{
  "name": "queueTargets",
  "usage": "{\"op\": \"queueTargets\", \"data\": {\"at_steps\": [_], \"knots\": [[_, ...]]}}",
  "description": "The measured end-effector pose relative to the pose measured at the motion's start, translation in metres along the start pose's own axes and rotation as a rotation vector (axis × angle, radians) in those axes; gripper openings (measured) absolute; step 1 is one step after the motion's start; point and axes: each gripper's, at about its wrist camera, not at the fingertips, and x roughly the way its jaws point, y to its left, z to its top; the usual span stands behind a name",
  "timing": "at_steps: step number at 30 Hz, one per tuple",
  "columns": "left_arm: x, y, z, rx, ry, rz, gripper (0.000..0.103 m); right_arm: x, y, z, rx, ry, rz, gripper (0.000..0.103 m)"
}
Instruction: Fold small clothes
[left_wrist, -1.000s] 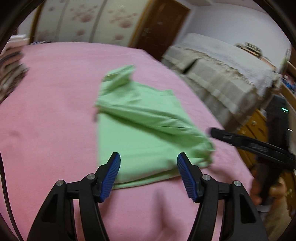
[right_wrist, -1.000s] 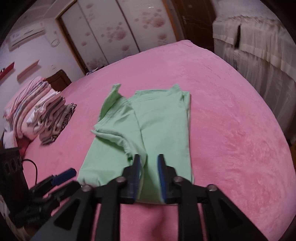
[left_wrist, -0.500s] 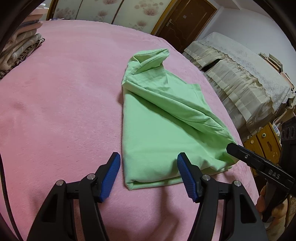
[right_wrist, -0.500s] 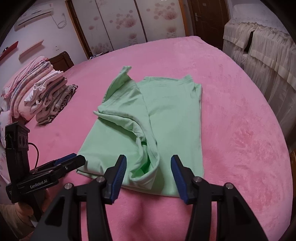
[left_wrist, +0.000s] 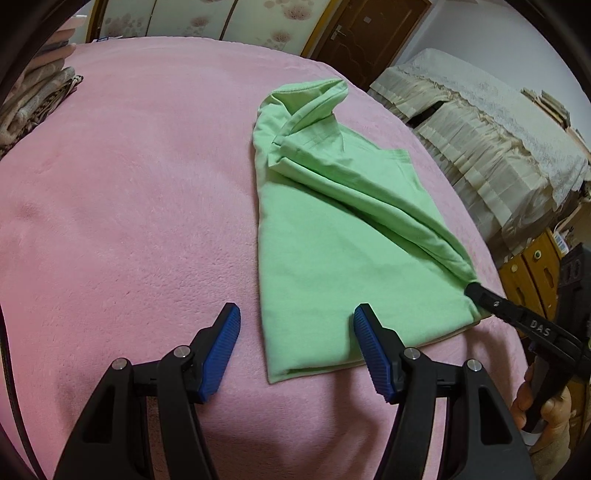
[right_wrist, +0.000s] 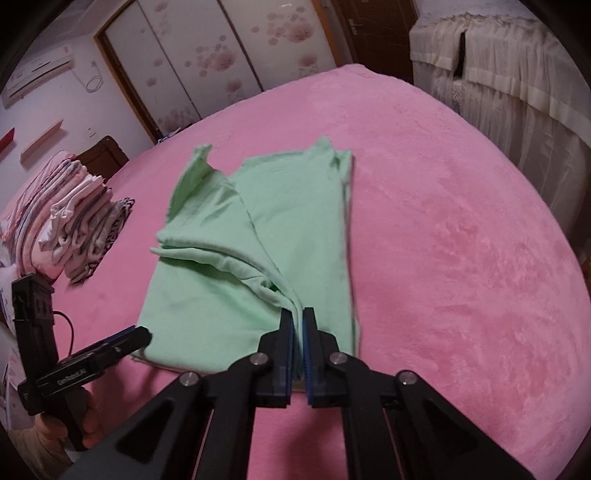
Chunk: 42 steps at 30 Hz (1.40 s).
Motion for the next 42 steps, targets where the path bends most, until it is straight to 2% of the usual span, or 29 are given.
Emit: {"op": "queueTargets", "data": {"at_steps": [3,7,11,14,15,17,20,22,24,26,30,32,36,42], "knots": [[0.000,0.000,-0.003,0.023,0.002,0.013,0.063,0.011,-0.011,-0.010,0.032,0.025,0.000,0.004],[0.001,0.004,-0.003,0.036,0.004,0.022,0.063,0.004,-0.009,-0.014,0.031,-0.014,-0.014,0.004],[-0.001,0.008,-0.003,0.045,0.015,0.028,0.063,0.011,-0.012,-0.018,0.041,-0.002,-0.023,0.004],[-0.009,0.008,0.002,0.059,0.018,0.034,0.063,0.008,-0.006,-0.018,0.013,-0.012,-0.049,0.005],[-0.014,0.009,0.005,0.060,0.010,0.038,0.063,0.006,-0.003,-0.017,0.004,-0.009,-0.057,0.008],[-0.022,0.011,0.012,0.054,-0.008,0.040,0.063,0.000,0.002,-0.014,-0.017,-0.009,-0.081,0.009],[-0.039,0.021,0.023,0.014,-0.048,0.026,0.063,-0.016,0.011,-0.005,-0.059,-0.046,-0.127,0.023],[-0.048,0.028,0.026,-0.011,-0.068,0.019,0.063,-0.029,0.023,0.003,-0.103,-0.091,-0.145,0.043],[-0.055,0.034,0.027,-0.031,-0.084,0.018,0.063,-0.037,0.042,0.012,-0.167,-0.127,-0.145,0.050],[-0.061,0.039,0.026,-0.045,-0.096,0.028,0.063,-0.036,0.062,0.018,-0.230,-0.141,-0.128,0.052],[-0.063,0.046,0.032,-0.047,-0.087,0.145,0.064,-0.011,0.109,0.024,-0.375,-0.125,-0.102,0.052],[-0.059,0.048,0.039,-0.042,-0.090,0.171,0.064,0.005,0.128,0.023,-0.438,-0.109,-0.093,0.052],[-0.057,0.059,0.058,-0.059,-0.119,0.186,0.064,0.042,0.164,0.020,-0.551,-0.069,-0.094,0.052],[-0.051,0.080,0.070,-0.124,-0.140,0.159,0.065,0.085,0.187,0.024,-0.658,-0.038,-0.142,0.052]]}}
